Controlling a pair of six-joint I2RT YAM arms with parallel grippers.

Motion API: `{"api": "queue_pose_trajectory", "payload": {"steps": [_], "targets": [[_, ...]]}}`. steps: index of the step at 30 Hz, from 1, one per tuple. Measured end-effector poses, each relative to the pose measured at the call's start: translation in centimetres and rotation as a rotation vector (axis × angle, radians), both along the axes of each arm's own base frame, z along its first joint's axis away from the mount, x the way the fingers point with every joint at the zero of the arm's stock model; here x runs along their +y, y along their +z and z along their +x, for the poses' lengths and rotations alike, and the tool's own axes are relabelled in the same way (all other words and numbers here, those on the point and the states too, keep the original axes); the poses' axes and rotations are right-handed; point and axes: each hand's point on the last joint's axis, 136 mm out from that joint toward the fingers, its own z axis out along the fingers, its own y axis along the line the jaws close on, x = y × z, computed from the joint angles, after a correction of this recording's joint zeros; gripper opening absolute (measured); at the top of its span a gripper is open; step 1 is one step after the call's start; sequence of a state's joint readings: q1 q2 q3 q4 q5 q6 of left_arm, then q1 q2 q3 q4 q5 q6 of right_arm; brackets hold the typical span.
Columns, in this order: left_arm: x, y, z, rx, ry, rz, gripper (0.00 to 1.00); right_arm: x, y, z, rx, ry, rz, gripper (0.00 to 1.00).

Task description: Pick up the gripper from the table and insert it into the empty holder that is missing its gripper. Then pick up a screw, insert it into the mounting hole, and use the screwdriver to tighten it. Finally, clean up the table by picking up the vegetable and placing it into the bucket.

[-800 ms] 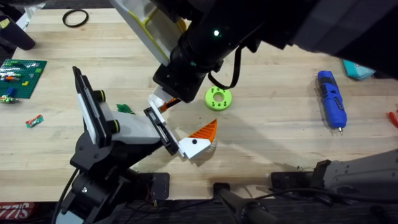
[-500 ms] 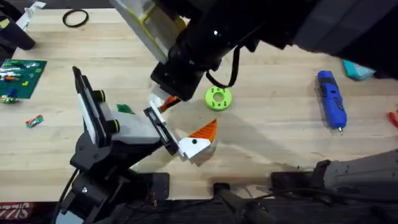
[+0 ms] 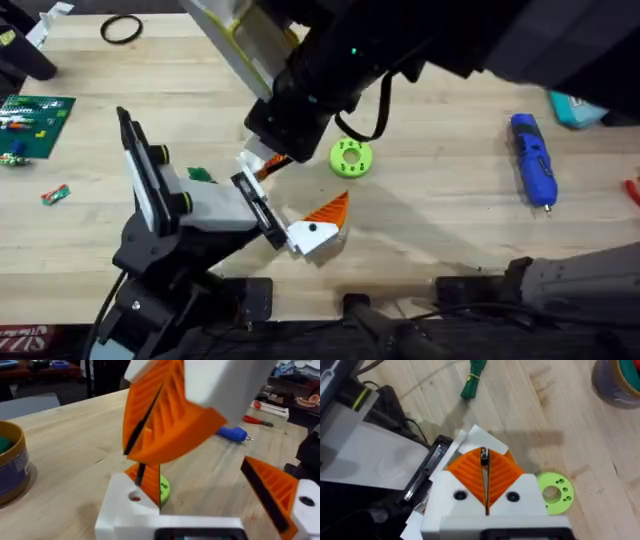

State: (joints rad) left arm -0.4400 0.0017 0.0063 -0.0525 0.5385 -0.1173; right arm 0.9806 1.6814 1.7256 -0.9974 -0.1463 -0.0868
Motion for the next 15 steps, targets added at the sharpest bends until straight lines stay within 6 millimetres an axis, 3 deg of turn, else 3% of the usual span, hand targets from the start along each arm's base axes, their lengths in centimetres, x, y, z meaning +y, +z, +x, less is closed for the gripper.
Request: {"api": "queue_pose_trajectory", "payload": {"steps": [15], "targets": [[0.0, 0.0, 0.0, 0.0, 0.0, 0.0, 0.986, 0.29, -0.68, 0.06, 0.013, 0.003, -0.01, 0.007]]}}
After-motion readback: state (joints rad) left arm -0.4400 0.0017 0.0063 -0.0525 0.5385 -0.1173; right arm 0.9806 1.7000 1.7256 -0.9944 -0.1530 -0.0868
